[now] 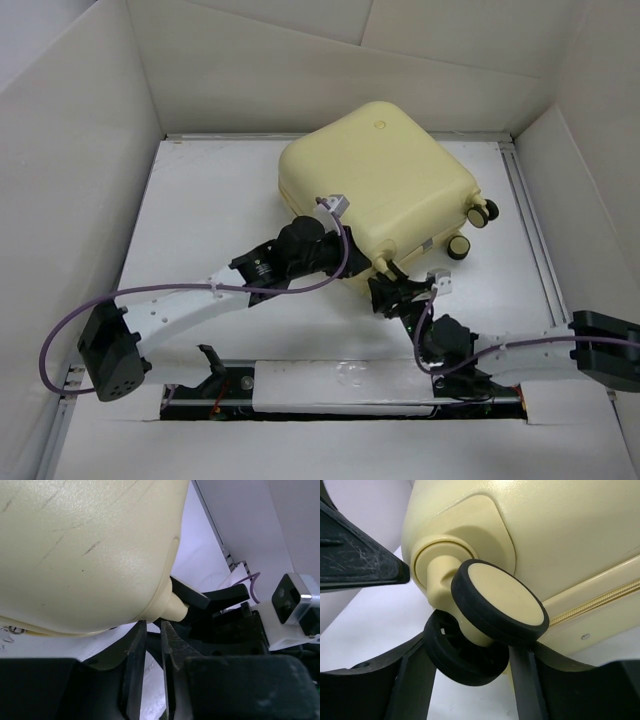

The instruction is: Pack the luggage

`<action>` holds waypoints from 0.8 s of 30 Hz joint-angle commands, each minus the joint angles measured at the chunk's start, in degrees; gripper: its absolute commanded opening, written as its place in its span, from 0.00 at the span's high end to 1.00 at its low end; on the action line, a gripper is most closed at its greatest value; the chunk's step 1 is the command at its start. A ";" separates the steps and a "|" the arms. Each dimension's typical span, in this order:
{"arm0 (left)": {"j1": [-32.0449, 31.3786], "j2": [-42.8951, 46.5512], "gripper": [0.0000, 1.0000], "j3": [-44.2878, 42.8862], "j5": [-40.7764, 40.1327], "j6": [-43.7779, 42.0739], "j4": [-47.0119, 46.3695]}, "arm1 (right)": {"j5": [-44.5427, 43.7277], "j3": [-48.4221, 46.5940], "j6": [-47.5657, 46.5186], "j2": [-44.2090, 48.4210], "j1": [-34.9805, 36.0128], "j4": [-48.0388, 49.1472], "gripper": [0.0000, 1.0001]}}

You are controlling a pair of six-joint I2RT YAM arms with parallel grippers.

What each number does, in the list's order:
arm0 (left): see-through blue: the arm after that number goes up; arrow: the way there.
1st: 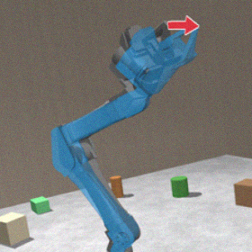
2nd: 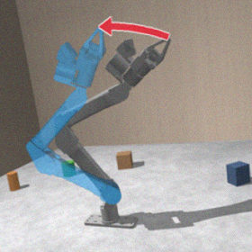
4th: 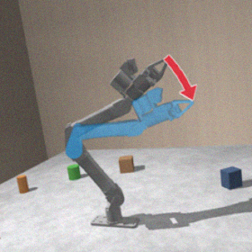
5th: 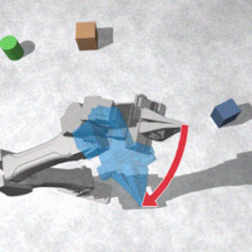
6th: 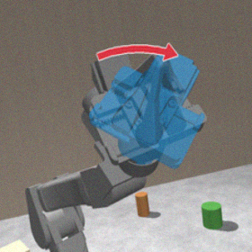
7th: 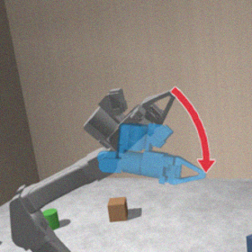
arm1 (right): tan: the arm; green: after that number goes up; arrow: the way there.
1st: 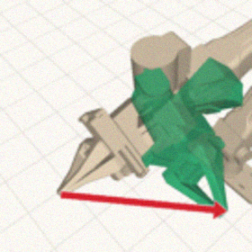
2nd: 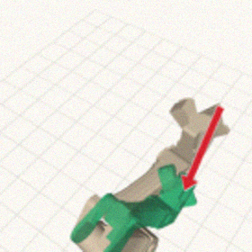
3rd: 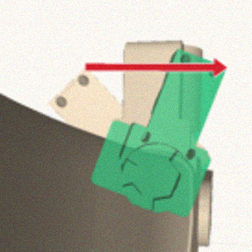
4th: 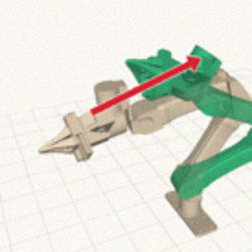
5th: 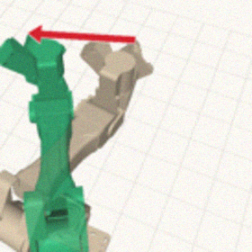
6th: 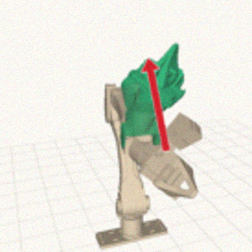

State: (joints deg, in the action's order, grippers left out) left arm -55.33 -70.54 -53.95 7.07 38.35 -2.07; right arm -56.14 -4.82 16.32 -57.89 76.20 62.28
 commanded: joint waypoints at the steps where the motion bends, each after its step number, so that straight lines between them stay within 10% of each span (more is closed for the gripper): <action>1: 0.14 2.34 0.84 1.92 0.66 -0.82 -3.37 | 0.50 -1.25 3.71 5.75 -1.59 -8.04 0.41; 5: 0.14 2.34 0.79 2.45 1.89 -0.29 -4.44 | 6.55 3.32 9.87 10.60 -1.59 -11.39 0.55; 16: -1.97 2.25 0.78 1.83 -0.74 -0.29 -4.26 | 2.80 -1.42 15.05 3.04 -2.20 -21.93 0.43; 24: -1.97 2.87 0.78 2.36 0.05 0.23 -4.79 | 2.00 0.95 16.30 13.92 -2.20 -28.79 0.40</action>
State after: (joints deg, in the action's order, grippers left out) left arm -57.28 -69.65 -51.75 6.83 38.41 -4.54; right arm -52.14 -3.90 32.45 -47.05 74.26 35.31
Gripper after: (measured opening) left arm 0.218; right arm 0.595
